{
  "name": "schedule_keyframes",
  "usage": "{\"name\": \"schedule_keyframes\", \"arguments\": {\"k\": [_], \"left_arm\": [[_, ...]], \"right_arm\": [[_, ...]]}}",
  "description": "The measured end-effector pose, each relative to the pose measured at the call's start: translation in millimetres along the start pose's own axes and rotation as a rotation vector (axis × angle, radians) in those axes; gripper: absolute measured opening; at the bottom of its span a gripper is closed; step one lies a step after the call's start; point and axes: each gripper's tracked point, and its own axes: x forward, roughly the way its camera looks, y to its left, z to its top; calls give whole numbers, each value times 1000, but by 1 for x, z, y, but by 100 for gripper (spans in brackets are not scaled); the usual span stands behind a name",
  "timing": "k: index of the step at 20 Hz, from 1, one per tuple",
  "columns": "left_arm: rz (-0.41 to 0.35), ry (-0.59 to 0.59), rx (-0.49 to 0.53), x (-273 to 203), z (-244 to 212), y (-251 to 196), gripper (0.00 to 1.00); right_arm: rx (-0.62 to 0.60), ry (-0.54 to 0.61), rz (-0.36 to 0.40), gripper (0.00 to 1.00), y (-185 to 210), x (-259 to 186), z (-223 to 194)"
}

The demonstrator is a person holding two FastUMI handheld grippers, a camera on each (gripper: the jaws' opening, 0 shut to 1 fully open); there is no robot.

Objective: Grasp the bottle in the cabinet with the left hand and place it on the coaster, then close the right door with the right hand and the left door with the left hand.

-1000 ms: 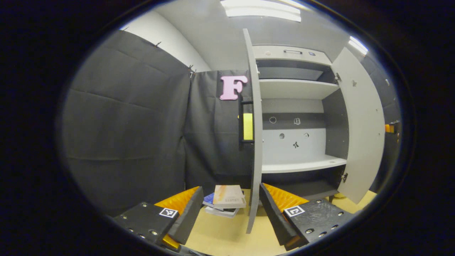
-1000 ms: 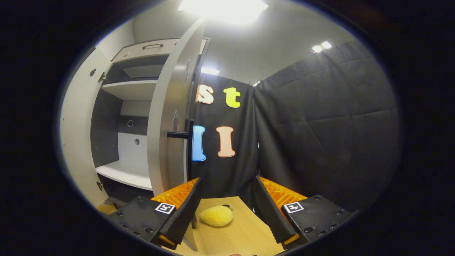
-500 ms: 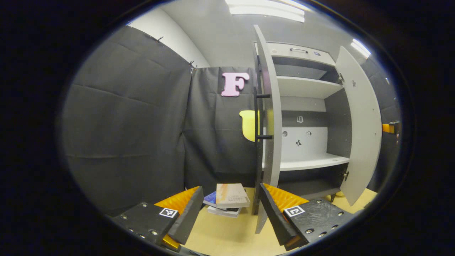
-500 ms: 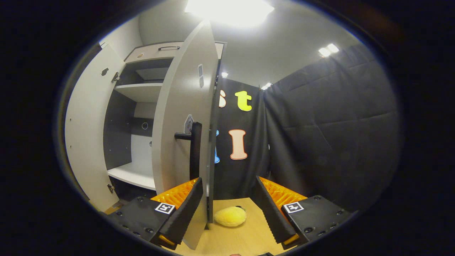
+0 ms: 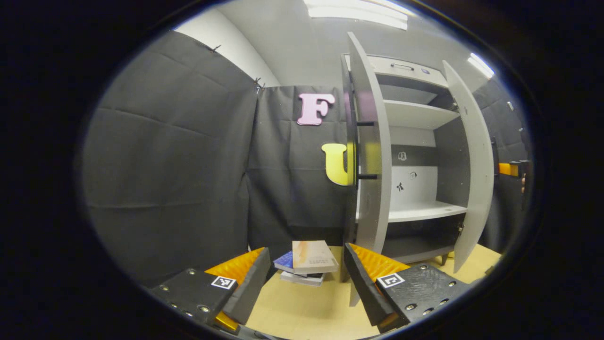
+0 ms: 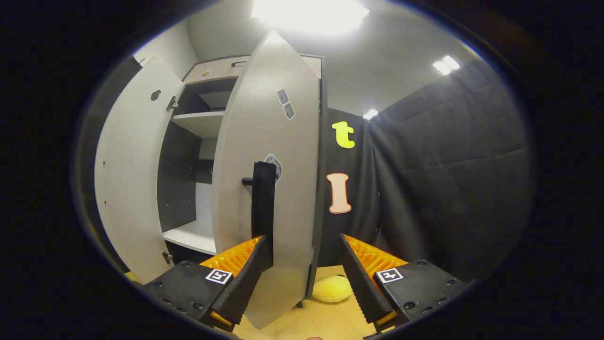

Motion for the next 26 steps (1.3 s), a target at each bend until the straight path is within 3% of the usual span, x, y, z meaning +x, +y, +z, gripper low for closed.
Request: {"name": "schedule_keyframes", "arguments": {"k": [4,7,8,10,18,22,25,26], "left_arm": [[20,-8,-14,-4,3,11,92],[32,-16,3,-2,8,17,92],[38,-19,9,0,9,19,99],[38,-27,3,4,15,20,99],[8,-84,-44,48,64,7,99],[50,-106,-35,76,89,6,99],[36,-102,-51,97,96,-10,99],[34,-106,-56,103,97,-15,92]], "right_arm": [[23,-3,41,92,21,10,0],[34,10,68,95,34,17,-7],[35,13,73,95,36,18,-7],[40,6,73,92,33,16,-5],[52,-44,20,95,-7,-17,-1],[31,-51,14,95,-24,-33,-4],[-16,-42,-23,95,-42,-43,-12],[-23,-39,-27,95,-46,-46,-14]]}}
